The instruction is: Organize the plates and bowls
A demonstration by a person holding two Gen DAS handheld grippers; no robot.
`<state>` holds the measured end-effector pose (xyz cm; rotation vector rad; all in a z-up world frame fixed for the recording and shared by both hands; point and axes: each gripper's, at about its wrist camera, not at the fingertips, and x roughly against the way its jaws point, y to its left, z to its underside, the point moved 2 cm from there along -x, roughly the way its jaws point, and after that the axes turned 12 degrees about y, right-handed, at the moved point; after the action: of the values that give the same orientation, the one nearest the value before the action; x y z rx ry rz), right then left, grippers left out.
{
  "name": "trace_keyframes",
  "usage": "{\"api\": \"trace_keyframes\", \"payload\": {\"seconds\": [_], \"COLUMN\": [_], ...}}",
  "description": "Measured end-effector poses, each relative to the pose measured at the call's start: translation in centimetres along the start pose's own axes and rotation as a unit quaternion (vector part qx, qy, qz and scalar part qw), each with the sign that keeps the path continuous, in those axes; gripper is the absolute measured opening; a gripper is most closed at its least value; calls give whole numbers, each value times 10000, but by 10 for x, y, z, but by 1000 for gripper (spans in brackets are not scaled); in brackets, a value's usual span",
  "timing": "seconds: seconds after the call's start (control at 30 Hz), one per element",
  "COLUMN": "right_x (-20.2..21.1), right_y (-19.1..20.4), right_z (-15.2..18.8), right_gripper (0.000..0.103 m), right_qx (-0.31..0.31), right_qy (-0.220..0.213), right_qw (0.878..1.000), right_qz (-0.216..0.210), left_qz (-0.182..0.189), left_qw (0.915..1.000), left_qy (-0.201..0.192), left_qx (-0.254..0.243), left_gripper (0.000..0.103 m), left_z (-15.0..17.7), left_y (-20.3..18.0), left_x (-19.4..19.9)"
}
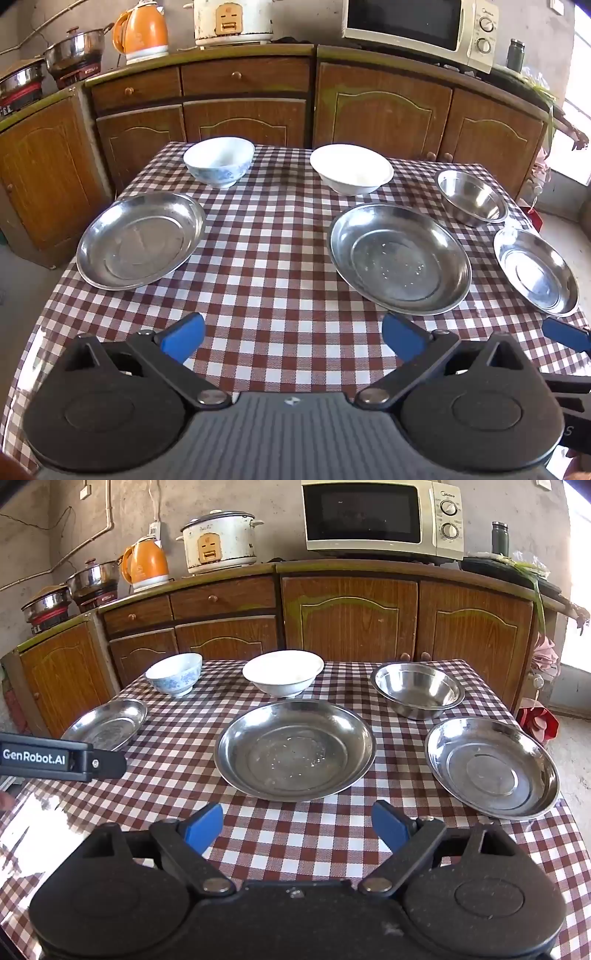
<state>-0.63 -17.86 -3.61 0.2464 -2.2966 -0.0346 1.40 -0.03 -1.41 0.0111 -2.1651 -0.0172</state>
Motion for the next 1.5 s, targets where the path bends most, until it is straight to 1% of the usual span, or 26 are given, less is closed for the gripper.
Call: {"api": "trace_keyframes", "payload": {"seconds": [0.17, 0.2, 0.23, 0.27, 0.33, 0.47, 0.63, 0.87, 1.1, 1.33, 1.5], "right_x": [0, 0, 1, -7, -9, -16, -28, -47, -62, -71, -76], "right_y": [0, 1, 2, 7, 11, 22, 40, 84, 131, 164, 185], "right_z": [0, 0, 0, -3, -4, -10, -18, -31, -44, -55, -58], "right_gripper": [103, 103, 103, 103, 103, 103, 103, 103, 103, 103, 103], "right_qx": [-90, -81, -56, 20, 88, 82, 120, 386, 700, 881, 1050], "right_qy": [14, 23, 27, 70, 58, 118, 150, 212, 250, 229, 221], "right_qw": [9999, 9999, 9999, 10000, 9999, 9998, 9995, 9983, 9969, 9955, 9940], "right_qz": [-82, -103, -127, -25, -45, -134, -261, -386, -268, -261, -222], "left_qz": [-80, -58, -63, -76, -99, -328, -444, -672, -851, -938, -931], "left_qw": [9999, 9998, 9997, 9996, 9992, 9981, 9965, 9940, 9909, 9893, 9882], "left_qy": [98, 122, 143, 170, 191, 220, 249, 173, 116, 44, 30], "left_qx": [60, 117, 165, 219, 328, 462, 670, 842, 1037, 1114, 1215], "left_gripper": [103, 103, 103, 103, 103, 103, 103, 103, 103, 103, 103], "left_z": [1, -2, -2, -2, 1, 1, 2, 2, 0, 0, -2], "left_y": [1, 13, 16, 20, 30, 45, 71, 106, 140, 165, 176], "left_x": [-2, -6, -7, -9, -10, -10, -13, -13, -12, -10, -11]}}
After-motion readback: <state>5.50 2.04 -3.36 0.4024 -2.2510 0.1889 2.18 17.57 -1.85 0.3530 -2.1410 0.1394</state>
